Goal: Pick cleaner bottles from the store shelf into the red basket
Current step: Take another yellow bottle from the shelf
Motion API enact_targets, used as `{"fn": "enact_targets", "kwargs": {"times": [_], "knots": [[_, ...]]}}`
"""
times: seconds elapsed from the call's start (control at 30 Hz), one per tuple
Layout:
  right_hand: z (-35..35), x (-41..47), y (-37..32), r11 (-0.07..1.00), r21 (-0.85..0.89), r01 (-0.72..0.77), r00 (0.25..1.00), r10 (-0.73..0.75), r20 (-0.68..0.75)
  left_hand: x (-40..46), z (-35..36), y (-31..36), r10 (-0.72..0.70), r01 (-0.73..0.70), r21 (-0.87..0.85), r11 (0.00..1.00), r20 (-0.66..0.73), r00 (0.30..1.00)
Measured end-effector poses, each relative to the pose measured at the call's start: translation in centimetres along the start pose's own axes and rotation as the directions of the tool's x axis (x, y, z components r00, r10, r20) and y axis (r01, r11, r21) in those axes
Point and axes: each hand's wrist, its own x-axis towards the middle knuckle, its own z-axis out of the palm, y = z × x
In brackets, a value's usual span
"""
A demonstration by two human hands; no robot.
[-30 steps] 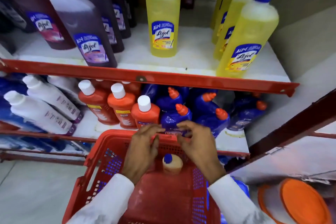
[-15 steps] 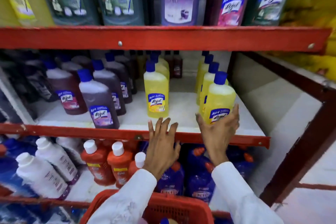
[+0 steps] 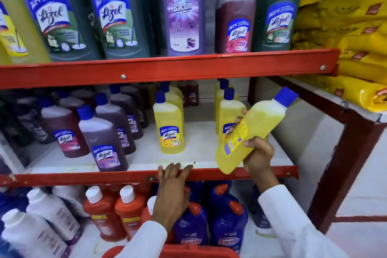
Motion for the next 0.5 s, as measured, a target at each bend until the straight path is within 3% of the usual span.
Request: {"fn": "enact_targets", "kwargs": {"times": [0.07,0.13,0.27,0.33,0.4,0.43,0.5], "knots": [[0.9,-0.2,-1.0,0.938,0.294,-0.183,0.957,0.102,0.271,0.0,0.1,0.0,-0.001,0.001,-0.001,1.0,-0.005,1.0],[1.9,-0.6,-1.7,0.861,0.42,-0.287,0.894,0.083,0.44,0.0,0.2,0.0,0.001,-0.001,0.009,1.0,0.001,1.0],[3.1,-1.2,-2.6,0.832,0.443,-0.334,0.861,0.077,0.503,0.1,0.2,0.0,0.002,-0.002,0.025,1.0,0.005,1.0],[3.2,-1.7,-2.8,0.905,0.345,-0.248,0.904,0.089,0.418,0.1,0.2,0.0,0.007,-0.007,0.031,1.0,-0.001,1.0],[3.5,-2.2,-2.6,0.993,0.115,-0.037,0.989,0.02,0.147,0.1,0.2,0.1,0.007,-0.006,0.036,0.999,-0.01,1.0],[3.8,-2.5,-2.4,0.994,-0.079,0.069,0.997,-0.072,-0.029,0.1,0.2,0.1,0.007,-0.006,0.038,0.999,-0.017,1.0],[4.5,-2.9,-1.6,0.861,-0.487,0.146,0.898,-0.322,-0.301,0.1,0.2,0.1,0.008,-0.007,0.041,0.999,-0.016,1.0]]}}
